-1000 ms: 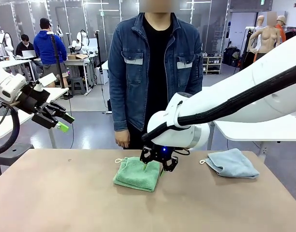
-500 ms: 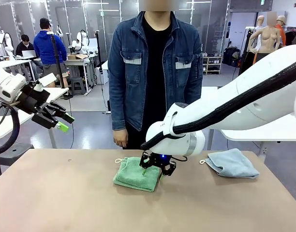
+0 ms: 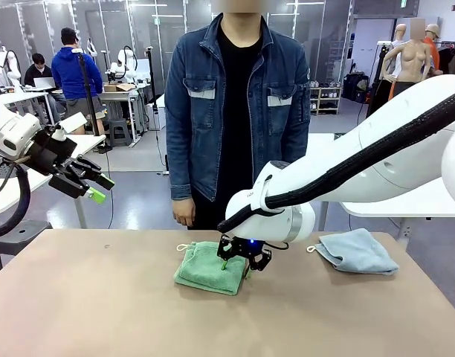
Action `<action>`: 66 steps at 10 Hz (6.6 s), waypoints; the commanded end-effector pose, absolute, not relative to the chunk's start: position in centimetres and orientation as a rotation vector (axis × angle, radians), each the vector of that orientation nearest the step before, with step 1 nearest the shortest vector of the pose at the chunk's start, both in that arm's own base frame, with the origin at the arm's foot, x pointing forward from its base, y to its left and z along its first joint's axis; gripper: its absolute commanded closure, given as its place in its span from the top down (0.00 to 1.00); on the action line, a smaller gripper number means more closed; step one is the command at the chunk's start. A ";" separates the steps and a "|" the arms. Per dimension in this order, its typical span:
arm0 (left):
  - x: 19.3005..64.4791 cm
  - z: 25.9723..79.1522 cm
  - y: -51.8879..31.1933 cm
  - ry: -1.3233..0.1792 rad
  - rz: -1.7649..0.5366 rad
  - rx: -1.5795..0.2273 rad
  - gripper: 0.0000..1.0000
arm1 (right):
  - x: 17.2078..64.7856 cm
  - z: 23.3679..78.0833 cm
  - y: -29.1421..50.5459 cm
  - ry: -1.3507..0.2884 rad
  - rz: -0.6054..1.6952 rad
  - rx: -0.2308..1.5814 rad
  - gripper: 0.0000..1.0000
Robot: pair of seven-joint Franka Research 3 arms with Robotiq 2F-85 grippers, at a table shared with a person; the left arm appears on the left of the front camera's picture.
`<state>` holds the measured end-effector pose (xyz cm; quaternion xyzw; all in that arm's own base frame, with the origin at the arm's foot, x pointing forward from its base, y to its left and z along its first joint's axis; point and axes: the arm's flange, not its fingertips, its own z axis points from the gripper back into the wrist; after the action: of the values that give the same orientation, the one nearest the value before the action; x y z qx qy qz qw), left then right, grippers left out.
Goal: Fold the towels and place them in the basket.
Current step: Stack the folded Towel with hook on the right side of the table.
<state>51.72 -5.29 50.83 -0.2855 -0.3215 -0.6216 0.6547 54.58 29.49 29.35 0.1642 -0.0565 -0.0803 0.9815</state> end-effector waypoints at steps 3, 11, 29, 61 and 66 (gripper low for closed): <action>51.6 51.0 -5.3 -0.731 -1.413 -0.639 0.78 | 55.0 29.3 30.0 -0.123 -0.171 0.323 0.31; 51.6 51.0 -5.3 -0.731 -1.413 -0.639 0.78 | 55.1 30.0 29.7 -0.145 -0.126 0.307 0.00; 51.6 51.0 -5.3 -0.731 -1.413 -0.639 0.78 | 59.7 43.3 6.9 -0.435 0.293 0.249 0.05; 51.6 51.0 -5.3 -0.731 -1.413 -0.639 0.78 | 59.7 46.0 -11.9 -0.239 0.273 0.117 0.81; 51.6 51.0 -5.3 -0.731 -1.413 -0.639 0.78 | 45.0 59.4 -8.1 -0.324 0.097 0.213 0.53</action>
<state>51.73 -5.24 50.82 -0.2854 -0.3216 -0.6213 0.6551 47.40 -9.66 59.34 0.0978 -0.1419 0.0719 0.9824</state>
